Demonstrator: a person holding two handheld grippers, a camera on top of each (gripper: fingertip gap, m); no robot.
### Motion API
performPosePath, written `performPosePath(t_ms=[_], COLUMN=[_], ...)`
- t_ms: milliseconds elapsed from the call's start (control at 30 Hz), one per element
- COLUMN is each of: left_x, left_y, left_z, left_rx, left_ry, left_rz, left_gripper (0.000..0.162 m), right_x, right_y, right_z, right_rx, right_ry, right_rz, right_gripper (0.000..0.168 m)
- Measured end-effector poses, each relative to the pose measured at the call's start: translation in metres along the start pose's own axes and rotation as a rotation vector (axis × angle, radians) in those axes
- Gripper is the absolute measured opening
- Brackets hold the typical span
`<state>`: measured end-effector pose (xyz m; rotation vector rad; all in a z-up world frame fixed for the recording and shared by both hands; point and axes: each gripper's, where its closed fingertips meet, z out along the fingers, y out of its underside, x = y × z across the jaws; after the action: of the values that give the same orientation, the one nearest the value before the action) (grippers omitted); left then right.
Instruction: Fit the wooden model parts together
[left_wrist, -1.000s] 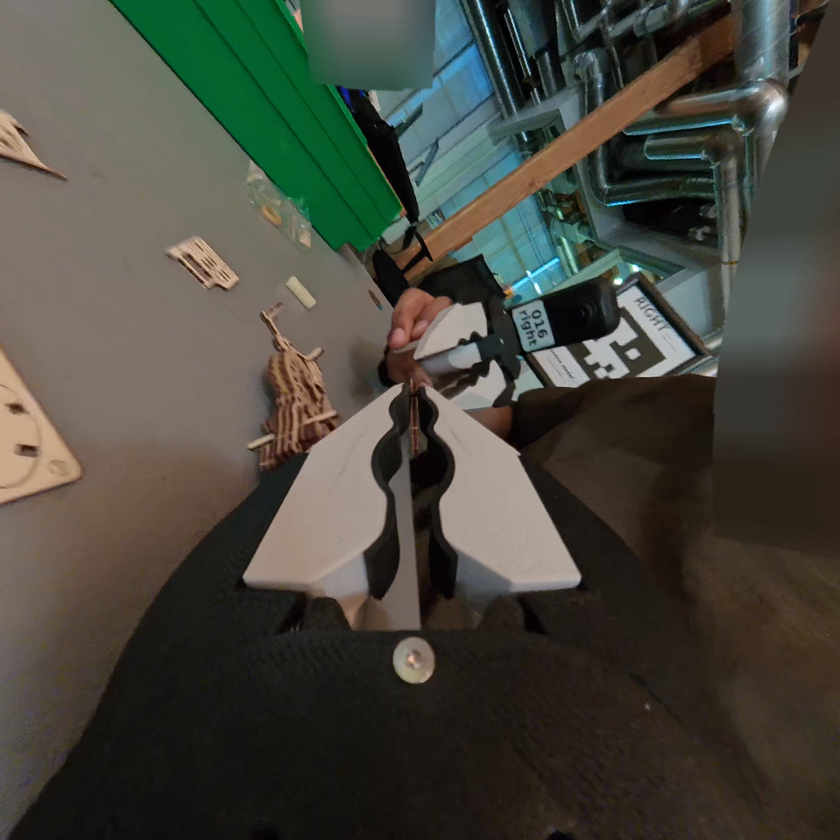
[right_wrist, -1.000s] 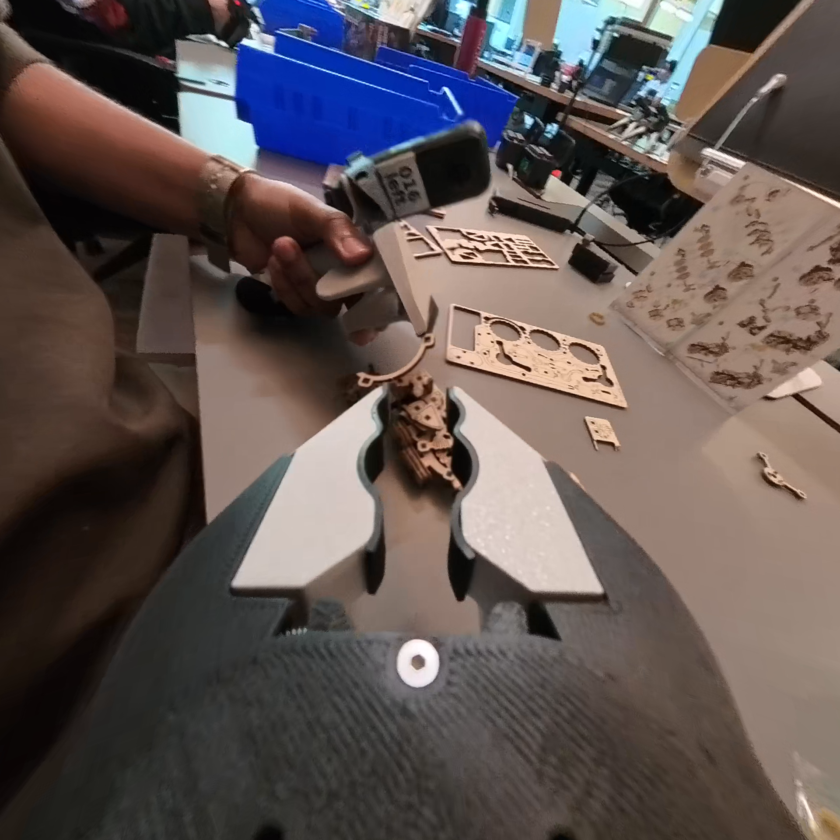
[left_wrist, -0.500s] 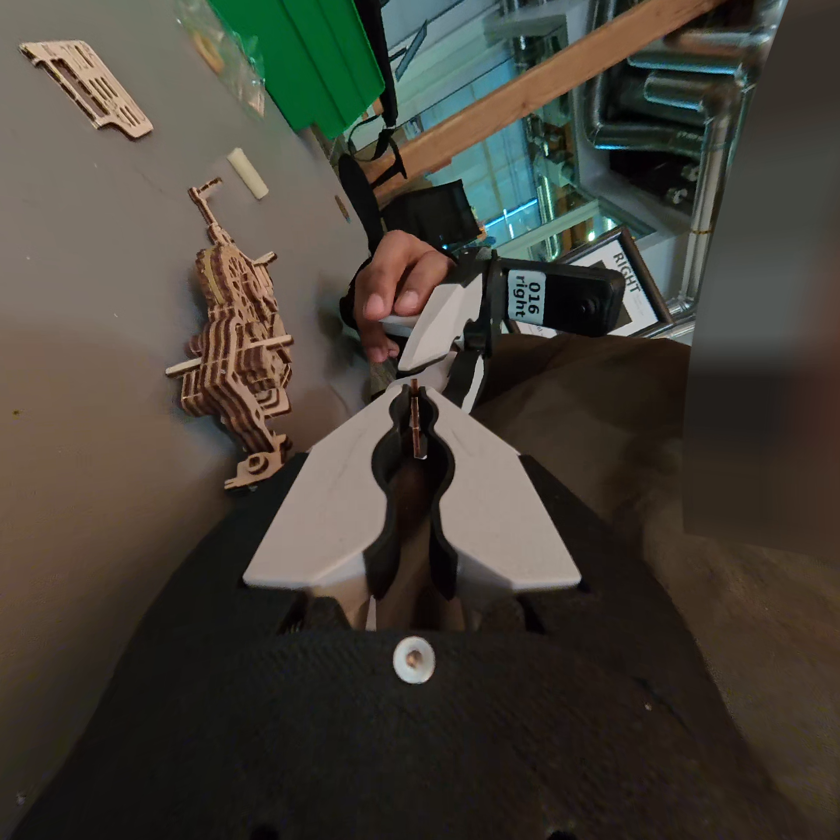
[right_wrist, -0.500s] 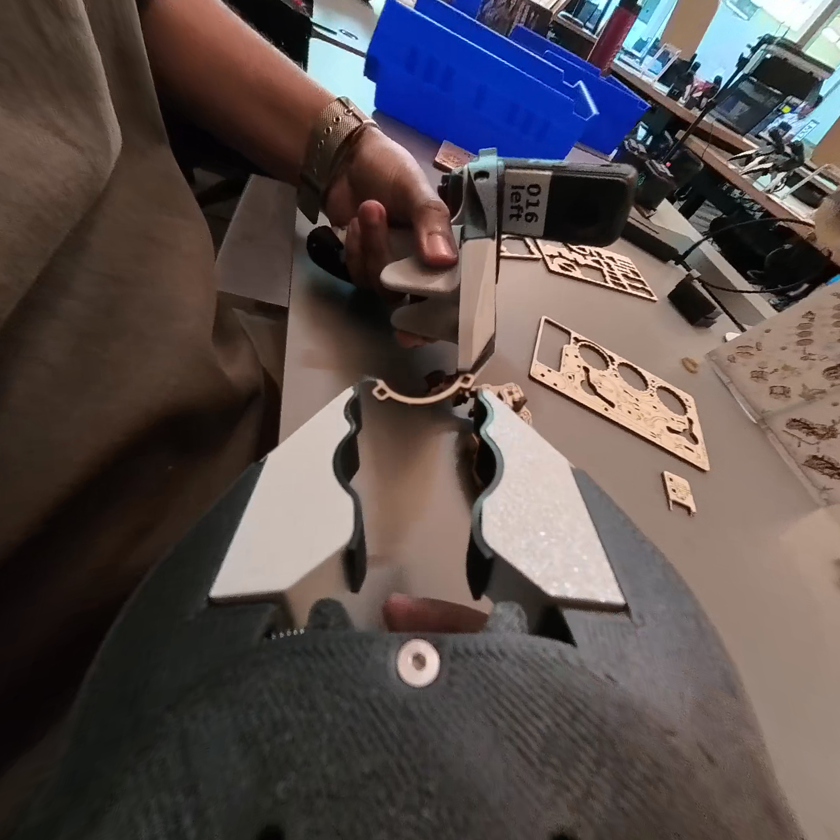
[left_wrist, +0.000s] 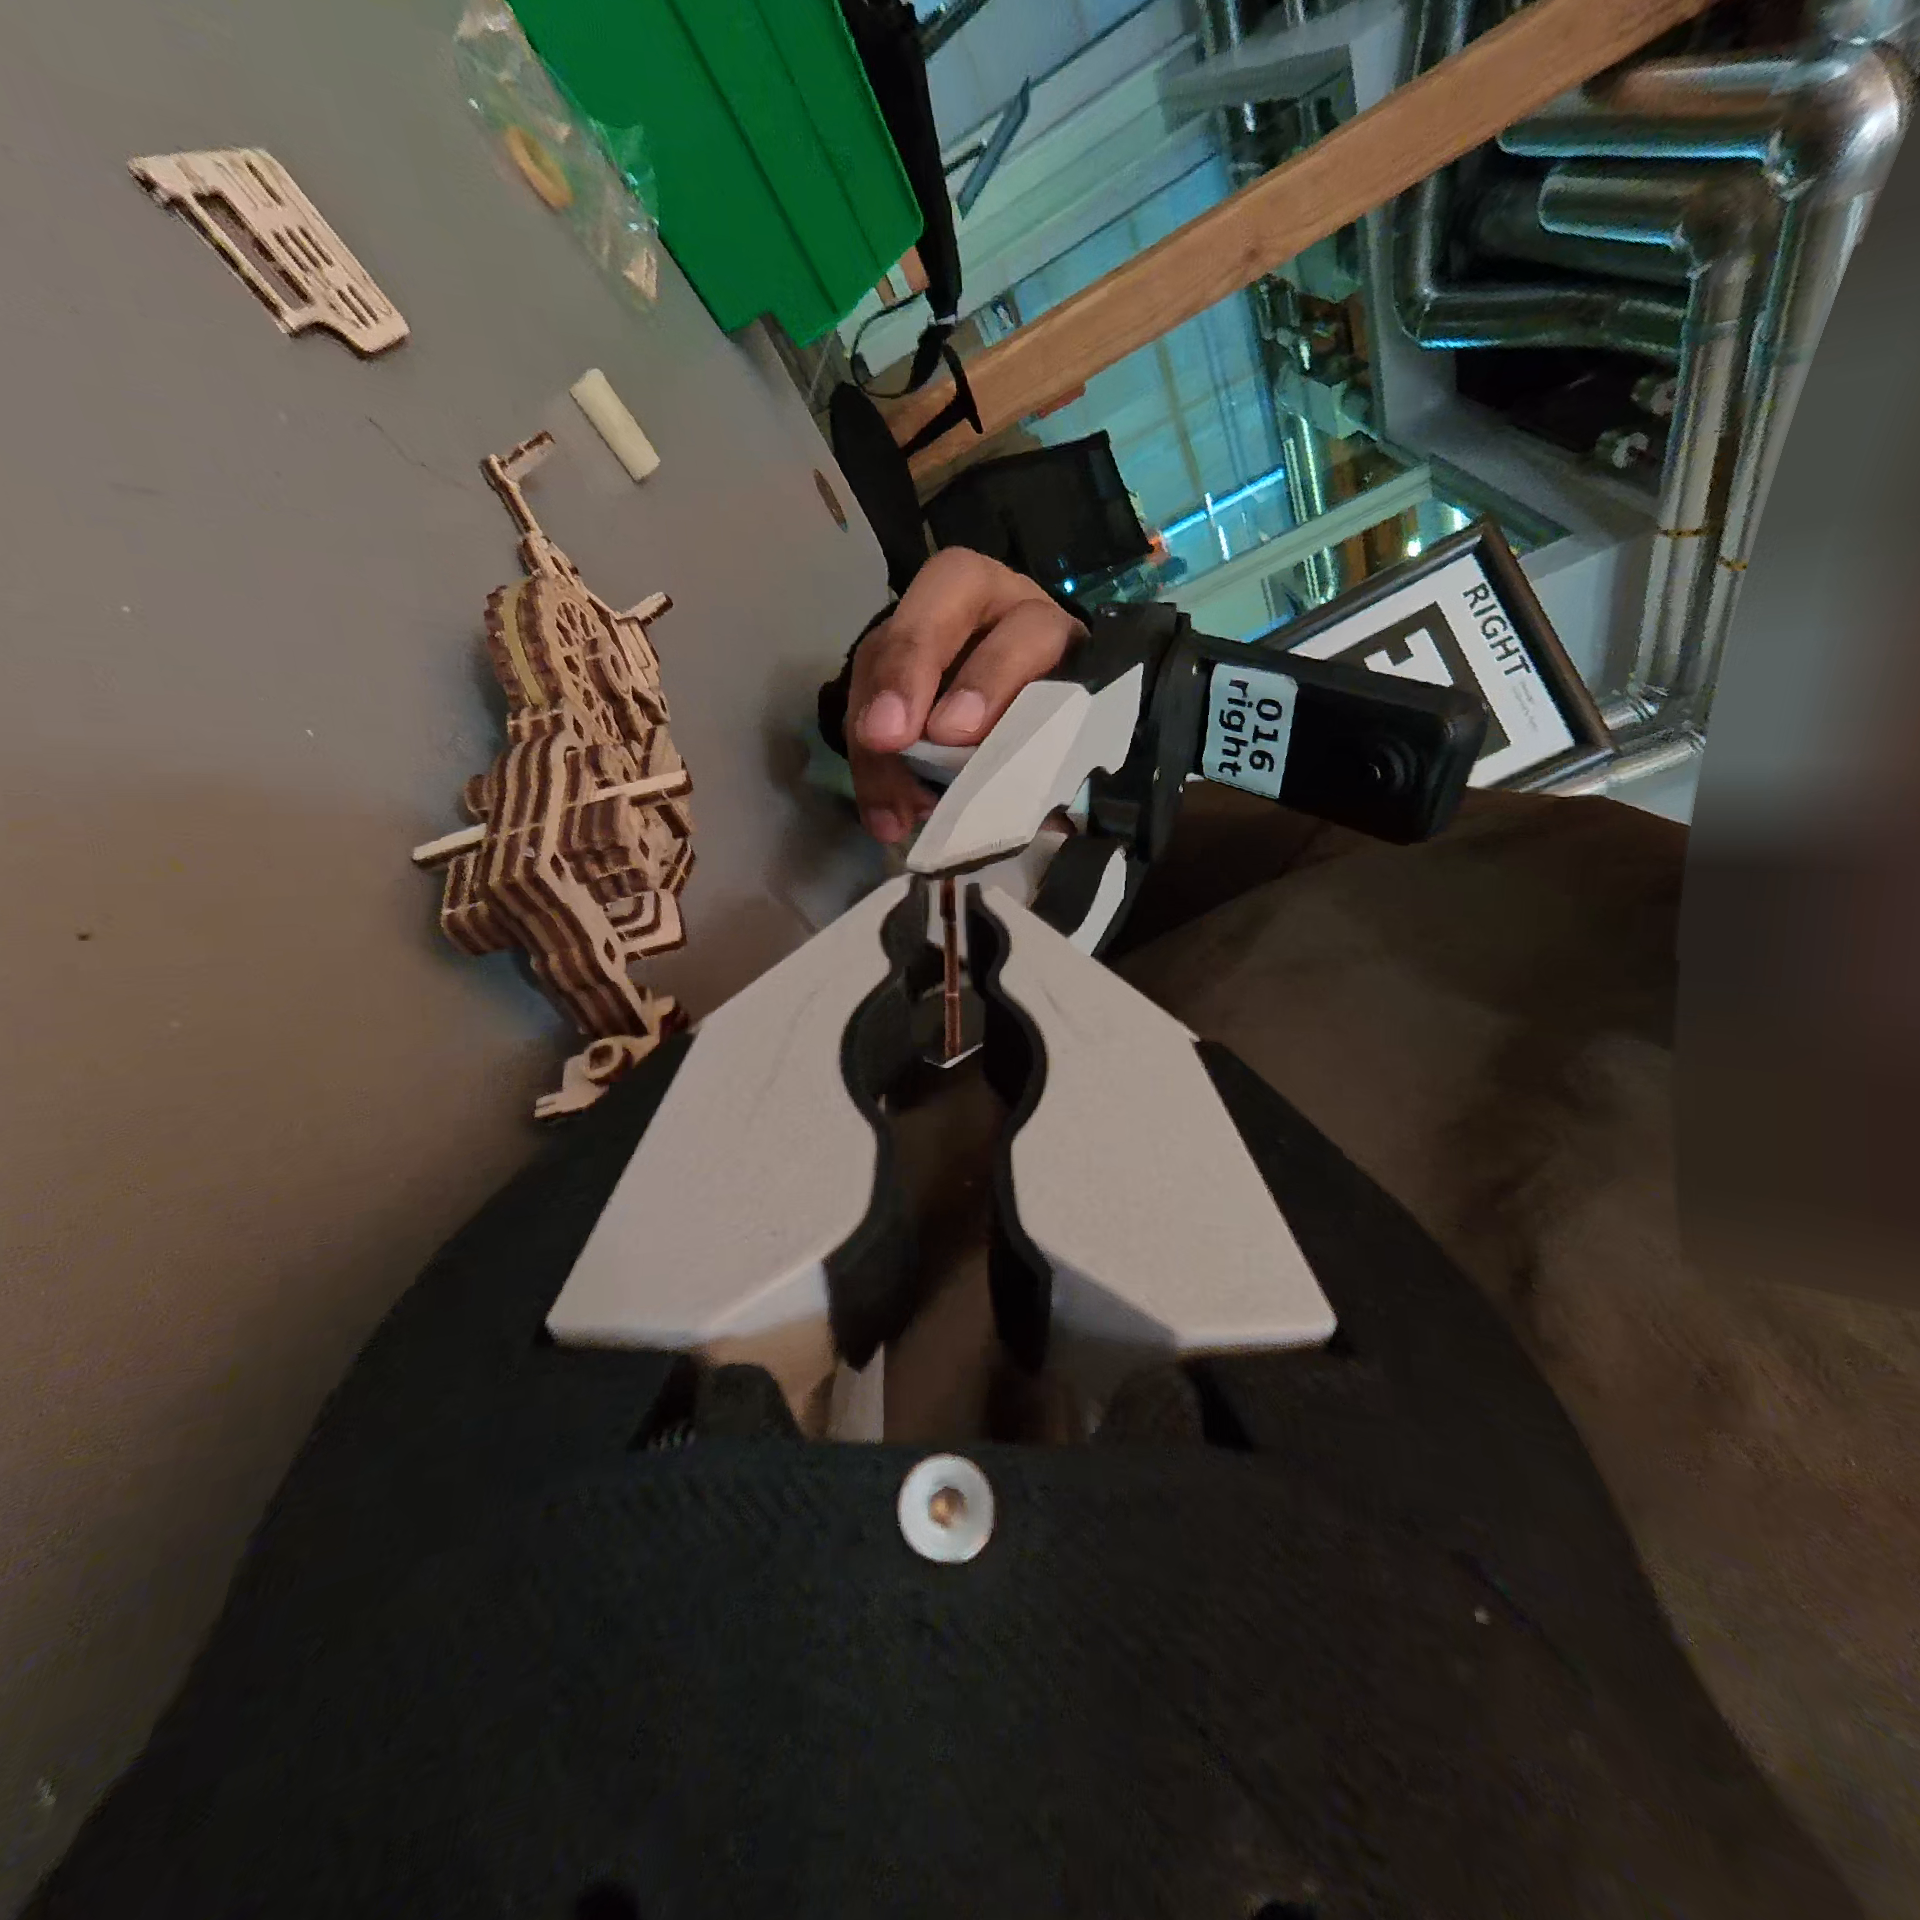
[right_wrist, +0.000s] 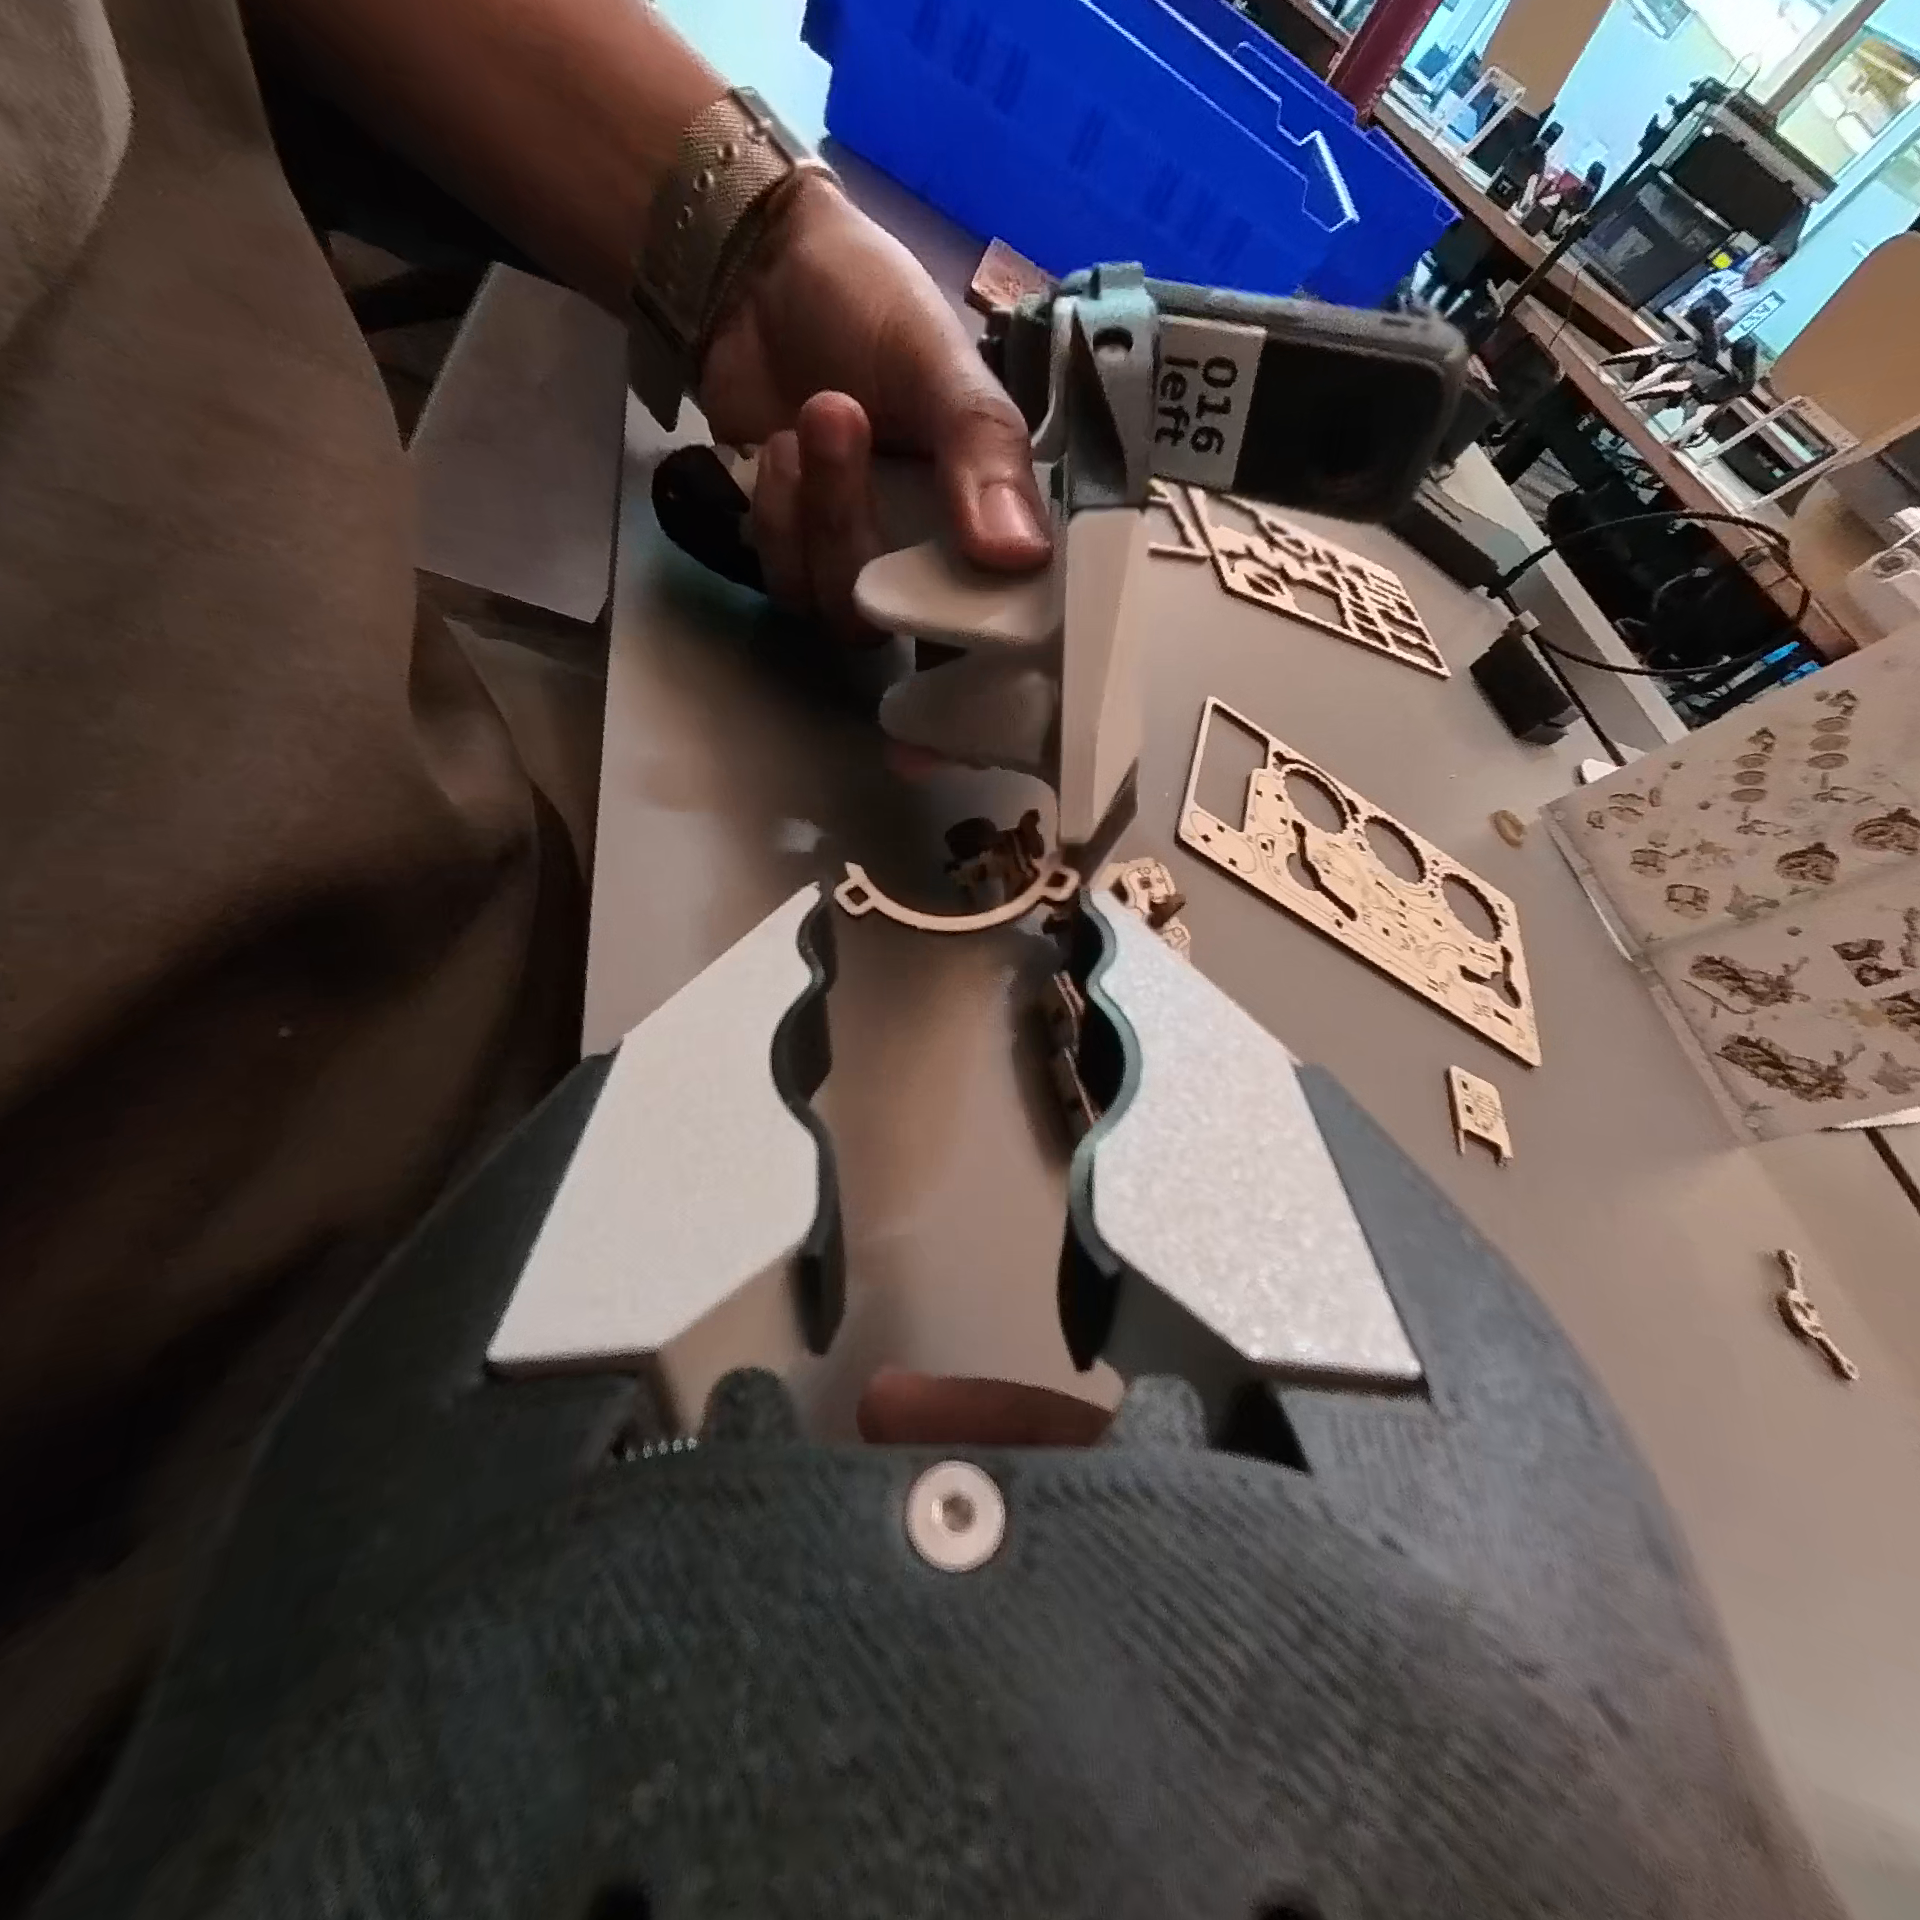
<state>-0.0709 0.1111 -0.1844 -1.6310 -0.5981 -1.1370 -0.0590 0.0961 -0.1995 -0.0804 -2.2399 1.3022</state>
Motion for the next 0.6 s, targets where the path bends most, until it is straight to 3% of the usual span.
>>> performPosePath(t_ms=[167,267,367,500,600], left_x=[0.004,0.012,0.017,0.017,0.015], left_y=[-0.014,-0.026,-0.031,-0.03,-0.025], left_z=[-0.007,-0.015,-0.018,-0.015,-0.011], left_rx=[0.082,0.157,0.188,0.178,0.148], left_ry=[0.011,0.047,0.061,0.055,0.037], left_rz=[0.029,0.055,0.077,0.097,0.117], left_gripper=[0.026,0.026,0.024,0.022,0.021], right_x=[0.019,0.054,0.086,0.095,0.088], right_y=[0.001,0.013,0.047,0.075,0.079], right_z=[-0.009,-0.026,-0.046,-0.058,-0.051], right_rx=[0.021,0.02,-0.044,-0.089,-0.122], right_ry=[0.056,0.166,0.257,0.214,0.148], right_rz=[0.057,0.182,0.328,0.551,0.564], right_gripper=[0.044,0.044,0.044,0.044,0.045])
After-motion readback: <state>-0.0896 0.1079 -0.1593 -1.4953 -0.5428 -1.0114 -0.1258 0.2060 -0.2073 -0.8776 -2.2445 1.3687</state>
